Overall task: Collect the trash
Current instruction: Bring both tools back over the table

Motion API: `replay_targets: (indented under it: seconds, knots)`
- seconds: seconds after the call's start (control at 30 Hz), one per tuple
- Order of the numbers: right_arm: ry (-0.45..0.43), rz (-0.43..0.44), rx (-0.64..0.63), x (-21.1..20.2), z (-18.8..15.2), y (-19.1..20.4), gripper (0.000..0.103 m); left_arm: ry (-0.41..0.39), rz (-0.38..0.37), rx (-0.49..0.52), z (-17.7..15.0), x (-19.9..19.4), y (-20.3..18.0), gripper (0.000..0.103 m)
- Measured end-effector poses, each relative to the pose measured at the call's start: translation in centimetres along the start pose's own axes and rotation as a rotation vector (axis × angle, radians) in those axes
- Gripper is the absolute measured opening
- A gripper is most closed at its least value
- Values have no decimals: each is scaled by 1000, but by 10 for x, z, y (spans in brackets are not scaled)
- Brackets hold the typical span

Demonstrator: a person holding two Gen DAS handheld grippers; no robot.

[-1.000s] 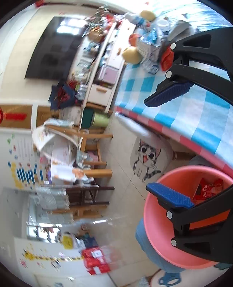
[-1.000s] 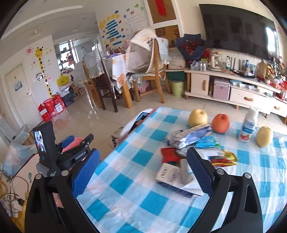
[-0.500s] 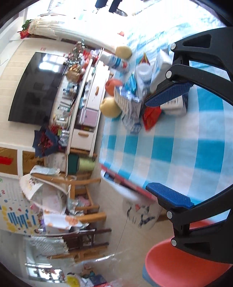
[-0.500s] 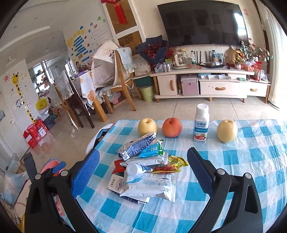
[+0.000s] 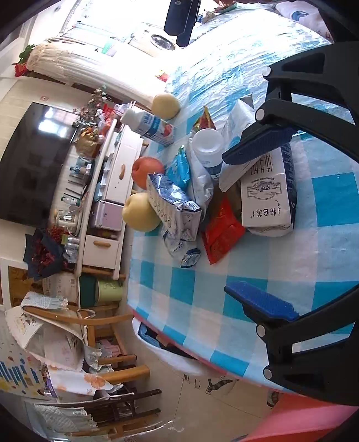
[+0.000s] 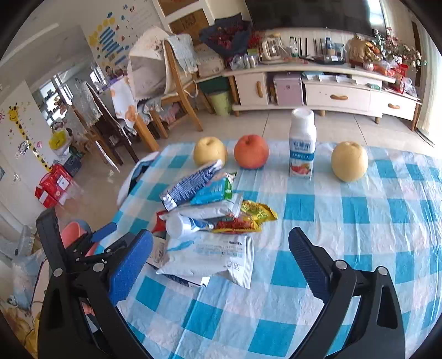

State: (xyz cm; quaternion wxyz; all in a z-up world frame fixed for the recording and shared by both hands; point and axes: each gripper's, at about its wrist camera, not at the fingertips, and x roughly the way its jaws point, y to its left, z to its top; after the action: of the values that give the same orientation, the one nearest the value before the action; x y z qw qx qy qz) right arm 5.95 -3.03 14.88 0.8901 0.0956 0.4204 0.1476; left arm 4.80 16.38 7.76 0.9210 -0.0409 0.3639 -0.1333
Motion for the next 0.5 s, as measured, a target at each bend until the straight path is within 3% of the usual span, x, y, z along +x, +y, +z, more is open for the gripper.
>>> replay_targets:
  seconds: [0.23, 0.5]
  knots:
    - [188, -9, -25, 51, -18, -13, 97, 111, -48, -17, -9, 32, -7, 87]
    - [300, 169, 142, 90, -31, -39, 97, 218, -173, -62, -20, 45, -8, 87]
